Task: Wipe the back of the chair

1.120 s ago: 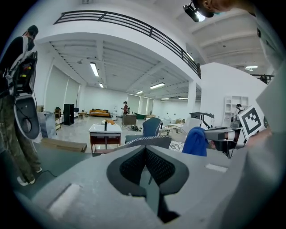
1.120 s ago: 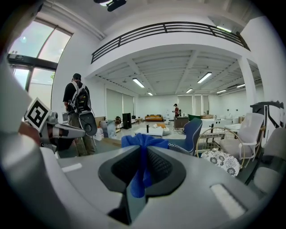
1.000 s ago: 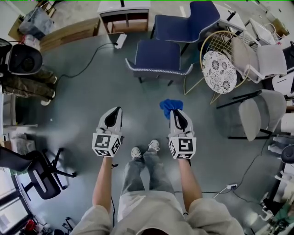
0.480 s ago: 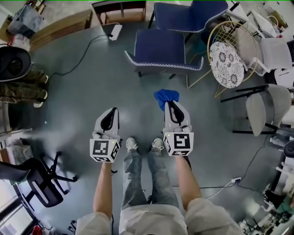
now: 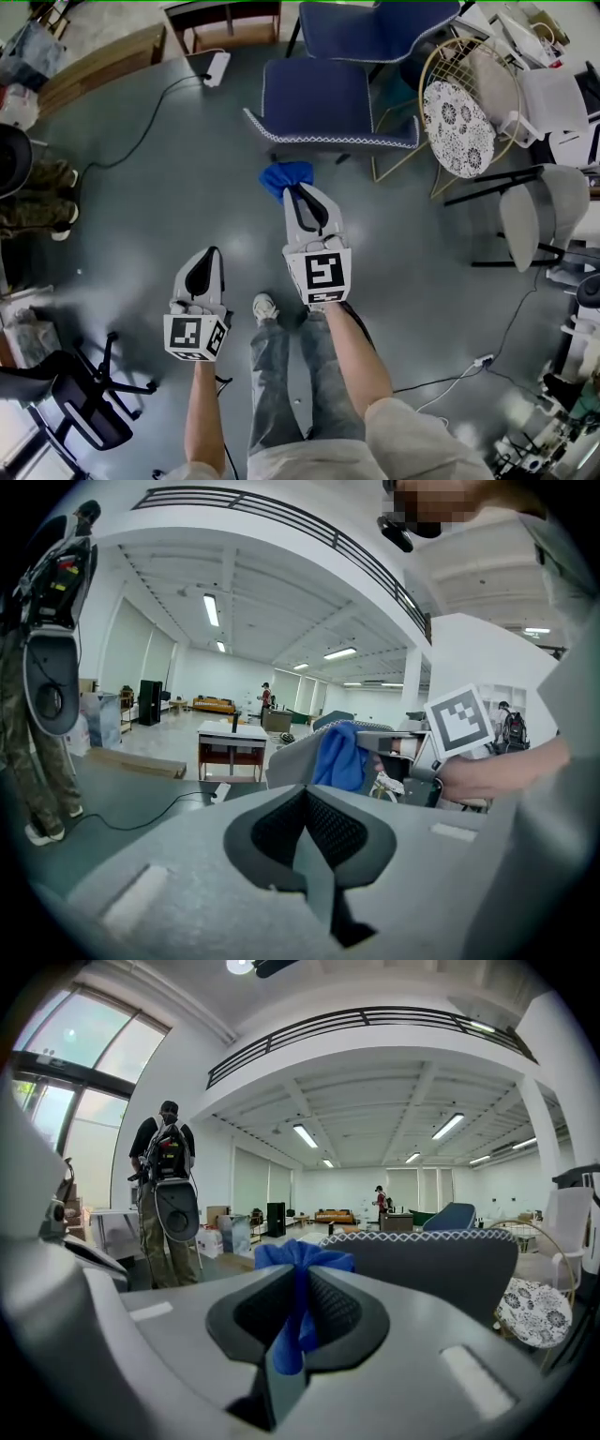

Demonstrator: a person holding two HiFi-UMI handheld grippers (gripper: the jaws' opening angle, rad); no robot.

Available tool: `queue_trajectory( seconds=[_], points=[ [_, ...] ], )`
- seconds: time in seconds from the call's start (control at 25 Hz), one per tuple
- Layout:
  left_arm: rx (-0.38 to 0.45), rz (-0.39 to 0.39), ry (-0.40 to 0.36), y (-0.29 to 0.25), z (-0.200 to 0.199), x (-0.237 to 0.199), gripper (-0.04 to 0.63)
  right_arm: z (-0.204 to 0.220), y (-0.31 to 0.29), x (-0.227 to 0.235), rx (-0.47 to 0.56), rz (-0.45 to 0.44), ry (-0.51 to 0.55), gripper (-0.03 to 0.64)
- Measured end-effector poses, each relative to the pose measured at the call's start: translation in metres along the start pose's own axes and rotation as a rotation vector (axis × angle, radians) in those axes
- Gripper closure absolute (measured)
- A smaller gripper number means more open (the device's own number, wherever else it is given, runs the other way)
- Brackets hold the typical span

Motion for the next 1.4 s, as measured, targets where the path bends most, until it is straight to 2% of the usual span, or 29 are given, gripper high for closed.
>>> queue_trajectory(
  seconds=[0.32, 0.6, 1.0, 1.4],
  points=[
    [-0.014, -0.009, 0.011, 0.0, 0.009, -0.003, 0.597, -0.001, -0.038, 0.005, 0.009, -0.016, -0.003, 0.575],
    [-0.031, 0.004, -0.003, -0.009, 0.013, 0.011, 0.597, 0.004, -0.043, 0.026, 0.004, -0.003, -0.016, 0.575],
    [-0.033, 0.05, 0.002, -0.031, 0.01, 0.051, 0.597, 0.007, -0.008, 0.078, 0.002, 0.058, -0.019, 0.575],
    [-0.04, 0.119, -0.018, -0.058, 0.006, 0.11, 0.597, 0.025, 0.045, 0.16, -0.019, 0.164, -0.029, 0.575]
  ],
)
Point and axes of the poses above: the fingertips, and each gripper's own axes: y backward along the fingers, x to its right, z out of its underside, the point moved 3 cm from there along y, backward along the fingers, and after that the axes turned 6 degrees about -z, right-handed, at the moved point
